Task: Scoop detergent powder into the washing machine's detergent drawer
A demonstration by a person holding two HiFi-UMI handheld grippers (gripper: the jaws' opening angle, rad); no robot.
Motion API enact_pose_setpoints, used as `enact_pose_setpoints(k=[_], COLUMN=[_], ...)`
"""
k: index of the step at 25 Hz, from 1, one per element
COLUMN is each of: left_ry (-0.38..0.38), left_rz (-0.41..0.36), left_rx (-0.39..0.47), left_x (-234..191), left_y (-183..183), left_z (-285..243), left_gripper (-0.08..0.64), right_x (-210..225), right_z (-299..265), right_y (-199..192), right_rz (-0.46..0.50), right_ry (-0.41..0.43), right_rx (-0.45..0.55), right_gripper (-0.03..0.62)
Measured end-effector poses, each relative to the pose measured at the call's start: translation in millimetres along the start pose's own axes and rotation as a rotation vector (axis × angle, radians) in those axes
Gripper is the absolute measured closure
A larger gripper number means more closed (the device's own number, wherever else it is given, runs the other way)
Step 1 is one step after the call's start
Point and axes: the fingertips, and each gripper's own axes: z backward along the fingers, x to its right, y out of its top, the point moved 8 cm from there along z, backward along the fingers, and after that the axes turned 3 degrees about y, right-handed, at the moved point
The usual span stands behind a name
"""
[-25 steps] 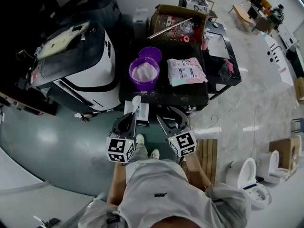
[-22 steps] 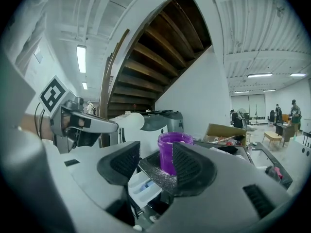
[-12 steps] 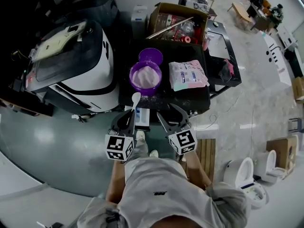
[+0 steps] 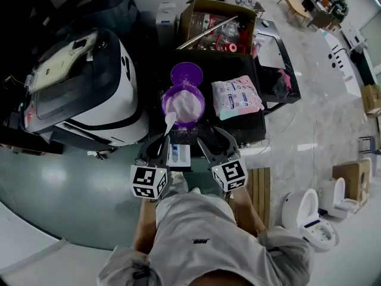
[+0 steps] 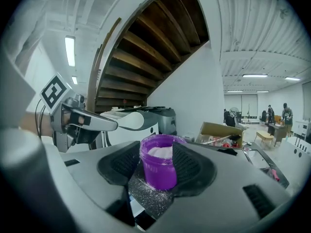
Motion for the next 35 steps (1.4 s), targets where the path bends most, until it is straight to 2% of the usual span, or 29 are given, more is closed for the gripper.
enact_pose_setpoints(k=[11,16,24,35], left_ry=[-0.133,-0.159,-0.144,-0.038], left_rz=[-0.009,-0.019,-0.041,-0.085], left_rx=[-0.093,-0.137,-0.220,-0.401], left_x=[-48,-57,-59,-50], left_y=[12,18,23,24], left_z=[-47,-64,-90,-123], left_gripper=[0.545,0.545,0.545,0.545], right_x=[10,15,32,80], right_z=[-45,-53,-63,-83], right_y=[10,10,5,9], right_rz=[-0.020,-0.028,-0.036,0.000], right_ry=[-0.110,-0.151,-0.159,-0.050], right_rx=[-0.038,-0.053,-0.080,-0.077], right_gripper=[0.383,0.383,0.385,0.385])
